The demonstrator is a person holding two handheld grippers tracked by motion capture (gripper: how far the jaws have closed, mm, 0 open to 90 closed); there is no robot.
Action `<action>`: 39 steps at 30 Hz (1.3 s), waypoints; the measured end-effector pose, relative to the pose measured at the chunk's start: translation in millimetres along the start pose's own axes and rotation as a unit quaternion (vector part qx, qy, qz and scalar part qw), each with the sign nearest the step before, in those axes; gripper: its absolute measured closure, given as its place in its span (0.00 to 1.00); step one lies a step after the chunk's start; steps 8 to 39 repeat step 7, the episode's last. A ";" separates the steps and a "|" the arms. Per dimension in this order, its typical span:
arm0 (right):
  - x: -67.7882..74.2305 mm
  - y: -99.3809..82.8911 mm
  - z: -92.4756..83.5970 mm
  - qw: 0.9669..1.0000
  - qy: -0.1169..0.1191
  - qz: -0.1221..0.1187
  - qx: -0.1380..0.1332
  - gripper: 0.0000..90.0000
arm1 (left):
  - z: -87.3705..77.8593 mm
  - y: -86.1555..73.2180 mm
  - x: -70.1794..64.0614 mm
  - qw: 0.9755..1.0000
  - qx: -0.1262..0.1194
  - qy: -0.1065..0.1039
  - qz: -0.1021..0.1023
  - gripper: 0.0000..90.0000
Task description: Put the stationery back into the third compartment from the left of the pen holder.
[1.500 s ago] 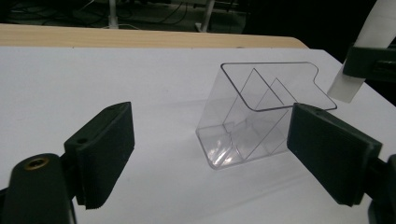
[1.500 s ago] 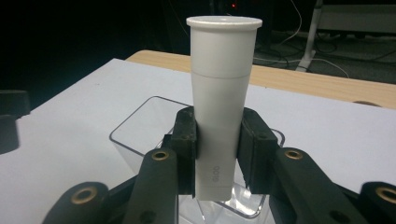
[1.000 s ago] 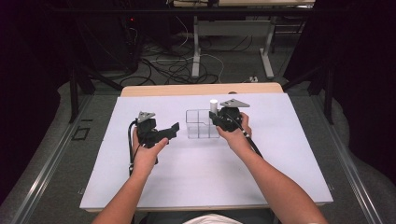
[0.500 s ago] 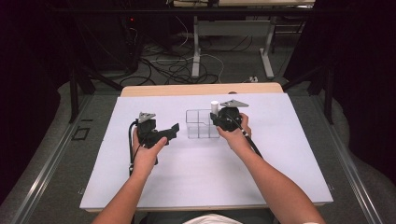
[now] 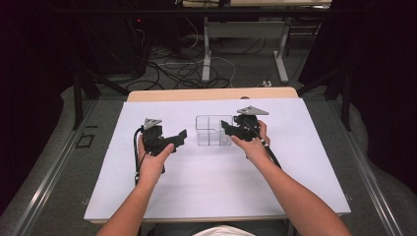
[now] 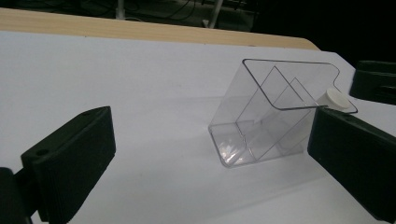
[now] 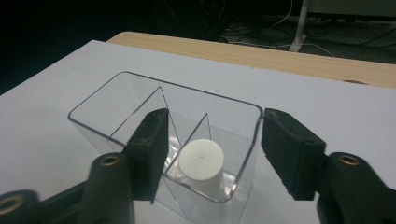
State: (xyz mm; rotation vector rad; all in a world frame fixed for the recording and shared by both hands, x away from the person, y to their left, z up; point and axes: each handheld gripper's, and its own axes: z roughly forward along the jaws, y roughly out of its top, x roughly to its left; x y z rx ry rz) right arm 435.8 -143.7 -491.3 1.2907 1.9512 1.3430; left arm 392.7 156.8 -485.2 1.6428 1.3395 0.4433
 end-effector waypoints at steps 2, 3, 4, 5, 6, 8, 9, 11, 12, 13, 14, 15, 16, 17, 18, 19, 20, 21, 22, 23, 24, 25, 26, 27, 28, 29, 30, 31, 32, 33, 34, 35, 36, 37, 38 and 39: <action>-2.1 0.4 -8.1 1.000 0.008 -0.002 0.001 0.40 | -0.1 0.0 1.0 1.000 -0.001 0.001 -0.002 0.01; -3.2 0.4 -11.9 1.000 0.013 -0.005 -0.004 0.39 | -0.2 0.0 1.7 1.000 -0.001 0.002 -0.003 0.01; -4.1 0.1 -16.3 1.000 0.014 -0.006 -0.008 0.37 | -0.2 0.0 2.2 1.000 -0.001 0.003 -0.003 0.01; -6.0 -0.3 -20.1 1.000 0.020 -0.010 -0.015 0.35 | -0.2 0.0 2.8 1.000 -0.001 0.004 -0.002 0.01; -6.8 -1.2 -24.2 1.000 0.025 -0.002 -0.014 0.34 | -0.3 0.0 3.4 1.000 0.000 0.004 -0.003 0.01; -8.0 -2.1 -27.3 0.999 0.032 0.001 -0.020 0.32 | -0.3 0.0 3.8 1.000 -0.001 0.006 -0.003 0.01; -8.0 -2.1 -27.3 0.999 0.032 0.001 -0.020 0.32 | -0.3 0.0 3.8 1.000 -0.001 0.006 -0.003 0.01; -8.0 -2.1 -27.3 0.999 0.032 0.001 -0.020 0.32 | -0.3 0.0 3.8 1.000 -0.001 0.006 -0.003 0.01; -8.0 -2.1 -27.3 0.999 0.032 0.001 -0.020 0.32 | -0.3 0.0 3.8 1.000 -0.001 0.006 -0.003 0.01; -8.0 -2.1 -27.3 0.999 0.032 0.001 -0.020 0.32 | -0.3 0.0 3.8 1.000 -0.001 0.006 -0.003 0.01; -8.0 -2.1 -27.3 0.999 0.032 0.001 -0.020 0.32 | -0.3 0.0 3.8 1.000 -0.001 0.006 -0.003 0.01; -8.0 -2.1 -27.3 0.999 0.032 0.001 -0.020 0.32 | -0.3 0.0 3.8 1.000 -0.001 0.006 -0.003 0.01; -8.0 -2.1 -27.3 0.999 0.032 0.001 -0.020 0.32 | -0.3 0.0 3.8 1.000 -0.001 0.006 -0.003 0.01; -8.0 -2.1 -27.3 0.999 0.032 0.001 -0.020 0.32 | -0.3 0.0 3.8 1.000 -0.001 0.006 -0.003 0.01; -8.0 -2.1 -27.3 0.999 0.032 0.001 -0.020 0.32 | -0.3 0.0 3.8 1.000 -0.001 0.006 -0.003 0.01; -8.0 -2.1 -27.3 0.999 0.032 0.001 -0.020 0.32 | -0.3 0.0 3.8 1.000 -0.001 0.006 -0.003 0.01; -8.0 -2.1 -27.3 0.999 0.032 0.001 -0.020 0.32 | -0.3 0.0 3.8 1.000 -0.001 0.006 -0.003 0.01; -8.0 -2.1 -27.3 0.999 0.032 0.001 -0.020 0.32 | -0.3 0.0 3.8 1.000 -0.001 0.006 -0.003 0.01; -8.0 -2.1 -27.3 0.999 0.032 0.001 -0.020 0.32 | -0.3 0.0 3.8 1.000 -0.001 0.006 -0.003 0.01; -8.0 -2.1 -27.3 0.999 0.032 0.001 -0.020 0.32 | -0.3 0.0 3.8 1.000 -0.001 0.006 -0.003 0.01; -8.0 -2.1 -27.3 0.999 0.032 0.001 -0.020 0.32 | -0.3 0.0 3.8 1.000 -0.001 0.006 -0.003 0.01; -8.0 -2.1 -27.3 0.999 0.032 0.001 -0.020 0.32 | -0.3 0.0 3.8 1.000 -0.001 0.006 -0.003 0.01; -8.0 -2.1 -27.3 0.999 0.032 0.001 -0.020 0.32 | -0.3 0.0 3.8 1.000 -0.001 0.006 -0.003 0.01; -8.0 -2.1 -27.3 0.999 0.032 0.001 -0.020 0.32 | -0.3 0.0 3.8 1.000 -0.001 0.006 -0.003 0.01; -8.0 -2.1 -27.3 0.999 0.032 0.001 -0.020 0.32 | -0.3 0.0 3.8 1.000 -0.001 0.006 -0.003 0.01; -8.0 -2.1 -27.3 0.999 0.032 0.001 -0.020 0.32 | -0.3 0.0 3.8 1.000 -0.001 0.006 -0.003 0.01; -8.0 -2.1 -27.3 0.999 0.032 0.001 -0.020 0.32 | -0.3 0.0 3.8 1.000 -0.001 0.006 -0.003 0.01; -8.0 -2.1 -27.3 0.999 0.032 0.001 -0.020 0.32 | -0.3 0.0 3.8 1.000 -0.001 0.006 -0.003 0.01; -8.0 -2.1 -27.3 0.999 0.032 0.001 -0.020 0.32 | -0.3 0.0 3.8 1.000 -0.001 0.006 -0.003 0.01; -8.0 -2.1 -27.3 0.999 0.032 0.001 -0.020 0.32 | -0.3 0.0 3.8 1.000 -0.001 0.006 -0.003 0.01; -8.0 -2.1 -27.3 0.999 0.032 0.001 -0.020 0.32 | -0.3 0.0 3.8 1.000 -0.001 0.006 -0.003 0.01; -8.0 -2.1 -27.3 0.999 0.032 0.001 -0.020 0.32 | -0.3 0.0 3.8 1.000 -0.001 0.006 -0.003 0.01; -8.0 -2.1 -27.3 0.999 0.032 0.001 -0.020 0.32 | -0.3 0.0 3.8 1.000 -0.001 0.006 -0.003 0.01; -8.0 -2.1 -27.3 0.999 0.032 0.001 -0.020 0.32 | -0.3 0.0 3.8 1.000 -0.001 0.006 -0.003 0.01; -8.0 -2.1 -27.3 0.999 0.032 0.001 -0.020 0.32 | -0.3 0.0 3.8 1.000 -0.001 0.006 -0.003 0.01; -8.0 -2.1 -27.3 0.999 0.032 0.001 -0.020 0.32 | -0.3 0.0 3.8 1.000 -0.001 0.006 -0.003 0.01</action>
